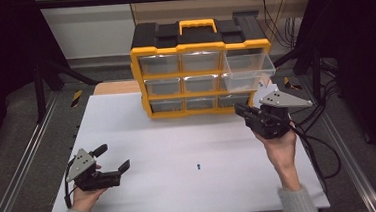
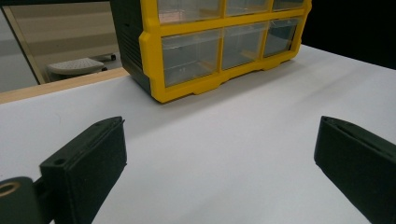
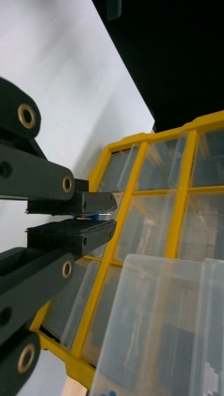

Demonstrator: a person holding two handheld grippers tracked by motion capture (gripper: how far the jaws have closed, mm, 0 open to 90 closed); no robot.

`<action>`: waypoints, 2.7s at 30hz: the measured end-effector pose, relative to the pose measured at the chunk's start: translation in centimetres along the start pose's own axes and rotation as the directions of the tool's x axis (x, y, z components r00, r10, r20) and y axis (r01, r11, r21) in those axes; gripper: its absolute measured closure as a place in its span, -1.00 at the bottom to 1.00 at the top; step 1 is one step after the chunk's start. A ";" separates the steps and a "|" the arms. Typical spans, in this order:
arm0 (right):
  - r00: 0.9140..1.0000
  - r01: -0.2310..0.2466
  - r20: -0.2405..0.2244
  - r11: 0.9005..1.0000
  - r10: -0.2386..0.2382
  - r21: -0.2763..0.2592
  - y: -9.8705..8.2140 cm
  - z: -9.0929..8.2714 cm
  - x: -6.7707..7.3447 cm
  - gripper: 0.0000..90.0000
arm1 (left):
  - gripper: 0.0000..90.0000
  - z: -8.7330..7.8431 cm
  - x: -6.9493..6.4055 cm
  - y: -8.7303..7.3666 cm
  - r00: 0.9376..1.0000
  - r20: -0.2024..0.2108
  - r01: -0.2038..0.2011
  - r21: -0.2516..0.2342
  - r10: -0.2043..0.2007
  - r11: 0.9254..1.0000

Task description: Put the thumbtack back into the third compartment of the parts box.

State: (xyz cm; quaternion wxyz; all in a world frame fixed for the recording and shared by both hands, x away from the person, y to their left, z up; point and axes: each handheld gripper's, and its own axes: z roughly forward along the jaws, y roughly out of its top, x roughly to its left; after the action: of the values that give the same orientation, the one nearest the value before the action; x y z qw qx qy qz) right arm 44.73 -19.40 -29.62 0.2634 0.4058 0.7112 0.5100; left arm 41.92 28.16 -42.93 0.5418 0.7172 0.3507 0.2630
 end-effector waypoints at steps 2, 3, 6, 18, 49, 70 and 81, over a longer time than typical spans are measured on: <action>1.000 0.003 0.004 1.000 -0.003 -0.002 0.4 -0.1 0.0 0.90 | -0.96 0.0 0.0 0.0 1.000 0.000 0.004 -0.001 -0.004 1.000; 1.000 0.000 0.005 1.000 0.000 -0.005 0.5 -0.2 0.1 0.90 | -0.96 0.0 0.0 0.0 1.000 0.000 0.003 -0.001 -0.003 1.000; 1.000 0.004 0.007 1.000 -0.003 -0.011 0.9 -0.2 0.1 0.90 | -0.96 0.0 0.0 0.0 1.000 -0.001 0.002 0.000 -0.002 1.000; 1.000 0.016 0.022 1.000 -0.016 -0.022 2.2 -0.5 0.1 0.89 | -0.96 0.0 0.0 0.0 1.000 -0.001 0.001 0.000 -0.001 1.000; 0.997 0.026 0.073 0.998 -0.022 -0.064 6.0 -1.3 -0.4 0.90 | -0.96 0.0 0.0 0.0 1.000 -0.002 0.003 -0.001 -0.003 1.000; 0.992 0.026 0.124 0.998 -0.018 -0.063 8.4 -0.2 -1.3 0.90 | -0.96 -0.1 0.1 0.1 1.000 -0.001 0.008 -0.006 -0.008 1.000; 0.989 0.014 0.151 0.999 -0.006 -0.051 9.1 0.7 -2.3 0.90 | -0.96 -0.2 0.1 0.1 1.000 -0.001 0.009 -0.008 -0.009 1.000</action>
State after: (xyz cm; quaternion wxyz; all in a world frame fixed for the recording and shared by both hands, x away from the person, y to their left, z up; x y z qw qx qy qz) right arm 49.31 -19.57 -21.42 0.3293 0.4328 0.6778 0.4948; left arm 41.88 28.33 -42.82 0.5455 0.7133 0.3532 0.2623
